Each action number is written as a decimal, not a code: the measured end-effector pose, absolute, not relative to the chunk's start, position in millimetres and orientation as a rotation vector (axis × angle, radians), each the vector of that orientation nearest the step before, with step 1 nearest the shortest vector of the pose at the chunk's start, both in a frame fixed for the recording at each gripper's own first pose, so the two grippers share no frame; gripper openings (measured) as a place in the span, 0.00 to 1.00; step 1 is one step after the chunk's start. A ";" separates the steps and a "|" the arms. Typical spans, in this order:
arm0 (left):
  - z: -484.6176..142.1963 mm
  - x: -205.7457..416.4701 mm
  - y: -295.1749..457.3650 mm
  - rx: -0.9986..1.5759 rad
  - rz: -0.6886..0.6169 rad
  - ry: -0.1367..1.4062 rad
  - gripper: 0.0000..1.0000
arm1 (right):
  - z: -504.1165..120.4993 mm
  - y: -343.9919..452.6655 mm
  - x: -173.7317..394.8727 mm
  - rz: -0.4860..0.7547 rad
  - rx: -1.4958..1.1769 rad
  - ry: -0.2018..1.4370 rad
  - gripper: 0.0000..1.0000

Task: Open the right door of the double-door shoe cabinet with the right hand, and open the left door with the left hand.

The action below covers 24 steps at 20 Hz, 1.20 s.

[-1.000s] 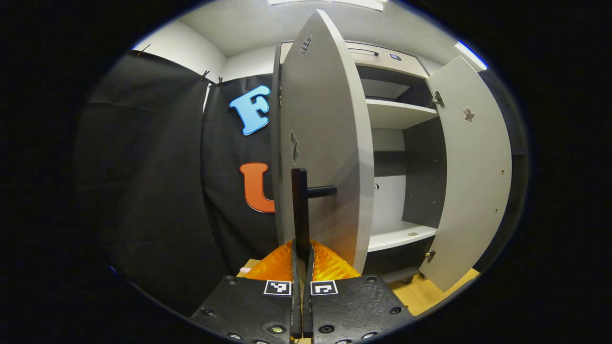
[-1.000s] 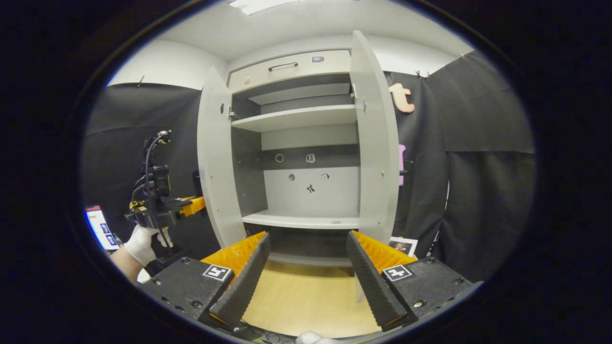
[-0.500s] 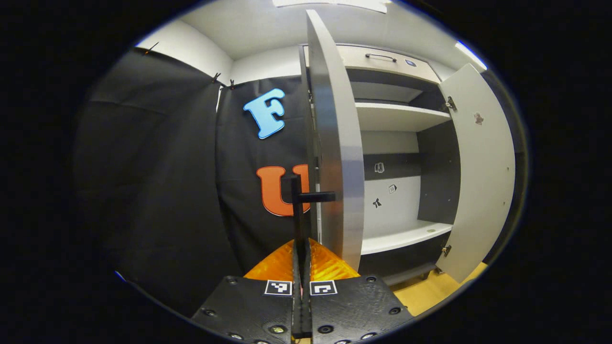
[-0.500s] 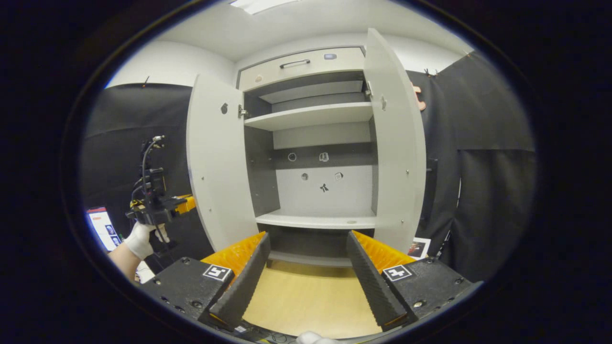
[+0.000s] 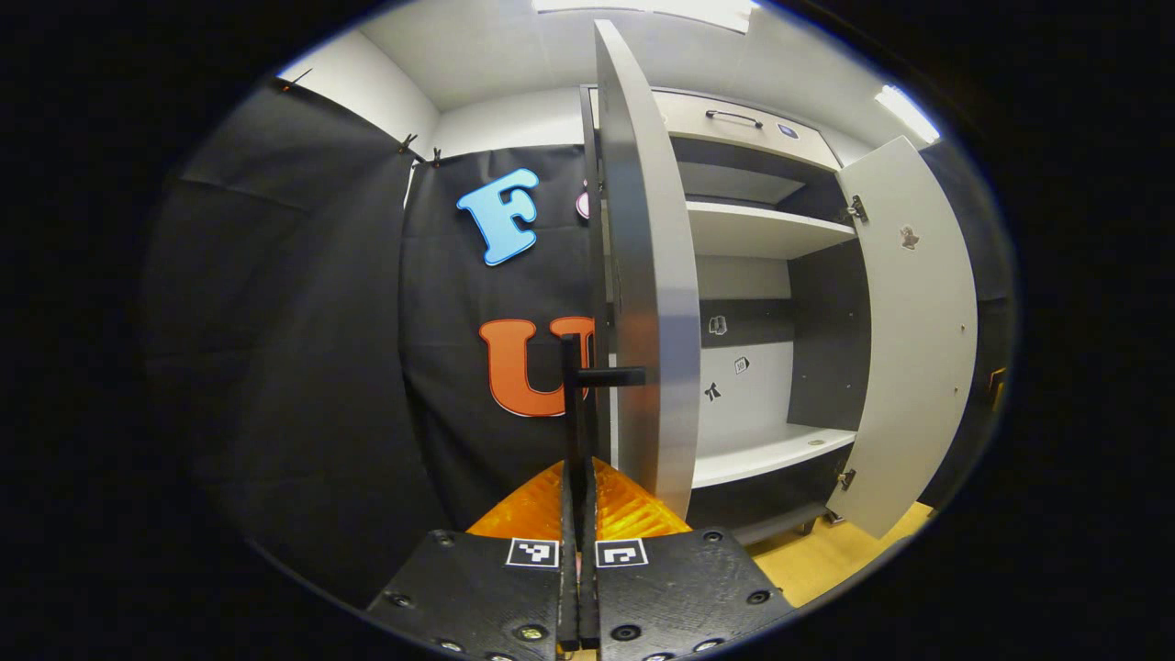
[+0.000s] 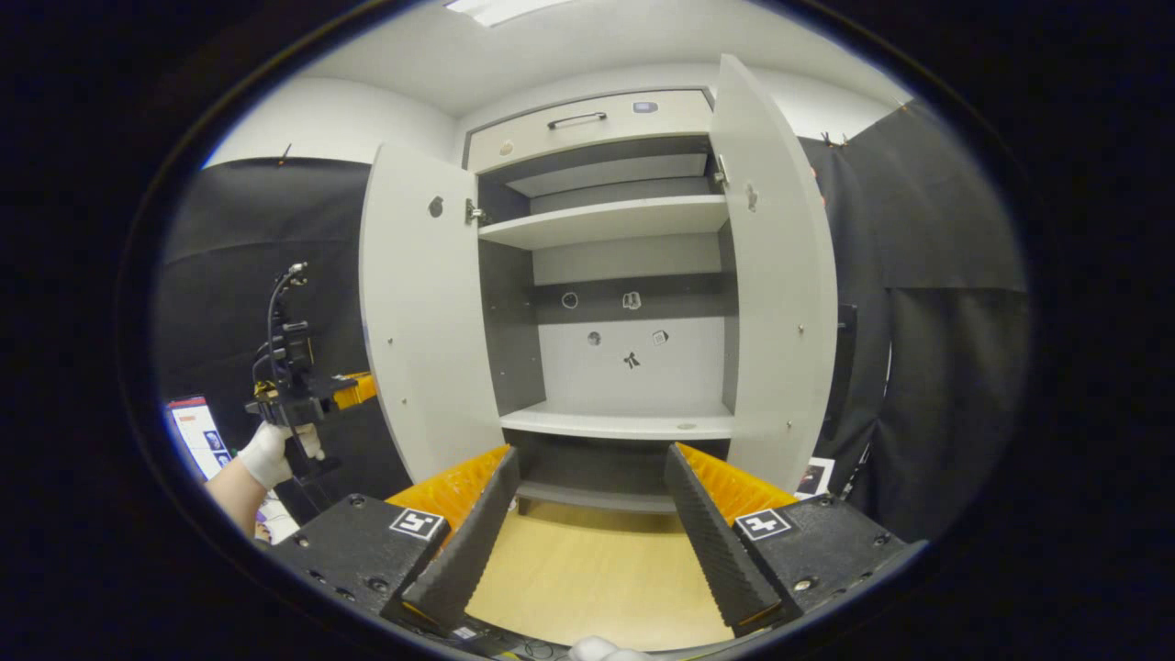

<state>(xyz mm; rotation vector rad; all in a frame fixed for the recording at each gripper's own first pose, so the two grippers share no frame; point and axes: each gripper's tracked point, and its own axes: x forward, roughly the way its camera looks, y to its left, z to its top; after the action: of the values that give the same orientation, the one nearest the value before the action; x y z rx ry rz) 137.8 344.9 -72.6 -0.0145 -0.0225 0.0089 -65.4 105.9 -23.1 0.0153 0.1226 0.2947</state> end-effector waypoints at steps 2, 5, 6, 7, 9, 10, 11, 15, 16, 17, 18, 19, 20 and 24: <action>-73.5 137.1 343.8 -0.015 0.012 -0.016 0.00 | -21.7 104.7 -65.4 0.293 0.017 0.119 1.00; -73.6 131.7 349.7 -0.006 0.034 -0.005 0.03 | -22.6 103.9 -64.7 0.291 0.017 0.123 1.00; -74.2 132.0 353.5 -0.002 0.050 -0.005 0.11 | -23.6 103.9 -64.3 0.292 0.018 0.125 1.00; -75.9 129.5 358.9 -0.001 0.065 -0.003 0.15 | -24.2 102.9 -63.4 0.290 0.017 0.128 1.00; -78.3 128.1 367.9 0.008 0.078 0.006 0.42 | -24.7 102.9 -62.6 0.289 0.018 0.129 1.00; -82.8 125.3 371.8 0.008 0.092 0.017 0.58 | -24.6 102.8 -61.8 0.288 0.018 0.130 1.00; -86.0 118.7 375.4 -0.001 0.095 0.023 0.77 | -25.1 102.2 -61.2 0.285 0.019 0.130 1.00; -99.3 95.0 377.4 -0.007 0.121 0.048 0.97 | -26.0 105.7 -58.1 0.277 0.019 0.127 1.00; -100.2 88.6 377.3 0.002 0.128 0.050 0.97 | -24.9 106.0 -57.9 0.276 0.016 0.123 1.00; -99.9 80.1 375.9 0.005 0.134 0.048 0.97 | -22.8 105.0 -57.8 0.272 0.012 0.117 1.00; -99.2 74.2 372.6 0.005 0.129 0.049 0.97 | -21.8 104.0 -56.9 0.266 0.011 0.112 1.00; -98.7 66.2 369.1 0.007 0.130 0.057 0.97 | -20.7 102.8 -56.3 0.263 0.011 0.111 1.00; -96.4 61.3 366.6 0.005 0.133 0.058 0.97 | -20.3 103.0 -56.5 0.262 0.010 0.109 1.00; -73.3 45.6 335.1 -0.025 0.100 0.036 0.97 | -16.5 97.5 -54.1 0.245 0.003 0.100 1.00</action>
<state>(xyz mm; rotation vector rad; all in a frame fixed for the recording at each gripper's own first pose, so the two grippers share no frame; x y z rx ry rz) 45.6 335.1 -73.3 -0.0250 0.0358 0.0996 -54.1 97.5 -16.5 0.0025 0.1003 0.2450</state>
